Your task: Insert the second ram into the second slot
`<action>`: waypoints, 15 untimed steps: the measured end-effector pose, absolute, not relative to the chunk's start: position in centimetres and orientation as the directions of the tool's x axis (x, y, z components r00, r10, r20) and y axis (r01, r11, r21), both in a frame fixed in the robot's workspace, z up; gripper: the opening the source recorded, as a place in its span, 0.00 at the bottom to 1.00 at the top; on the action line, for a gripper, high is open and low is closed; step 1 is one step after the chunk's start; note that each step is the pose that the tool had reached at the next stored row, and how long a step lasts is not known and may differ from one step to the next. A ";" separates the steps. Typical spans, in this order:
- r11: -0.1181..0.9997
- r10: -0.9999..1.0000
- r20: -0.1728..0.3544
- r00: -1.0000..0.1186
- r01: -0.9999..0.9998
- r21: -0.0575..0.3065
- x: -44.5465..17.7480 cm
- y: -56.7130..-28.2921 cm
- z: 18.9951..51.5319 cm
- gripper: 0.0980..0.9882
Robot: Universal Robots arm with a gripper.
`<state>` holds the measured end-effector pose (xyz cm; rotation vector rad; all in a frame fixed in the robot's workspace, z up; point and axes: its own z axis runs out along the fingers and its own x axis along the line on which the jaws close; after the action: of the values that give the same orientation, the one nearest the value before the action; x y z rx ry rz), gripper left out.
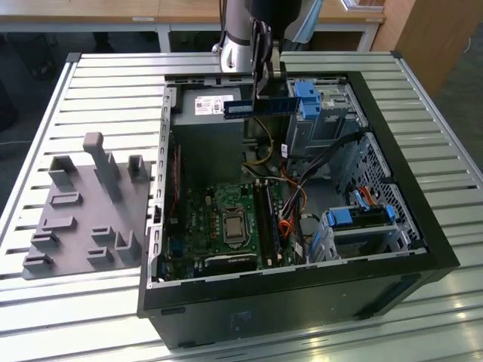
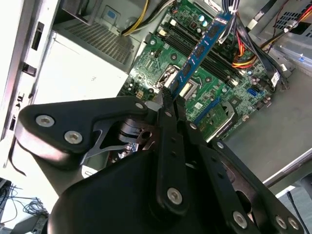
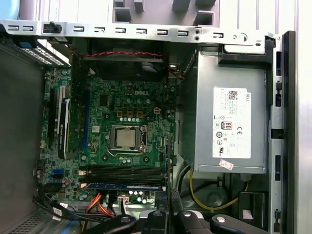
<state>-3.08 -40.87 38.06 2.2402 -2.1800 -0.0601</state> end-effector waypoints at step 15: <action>-0.027 -1.000 -0.010 0.027 -0.999 0.038 -3.1 -41.9 38.0 0.04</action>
<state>-3.08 -41.86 38.00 2.2366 -2.1769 -0.0527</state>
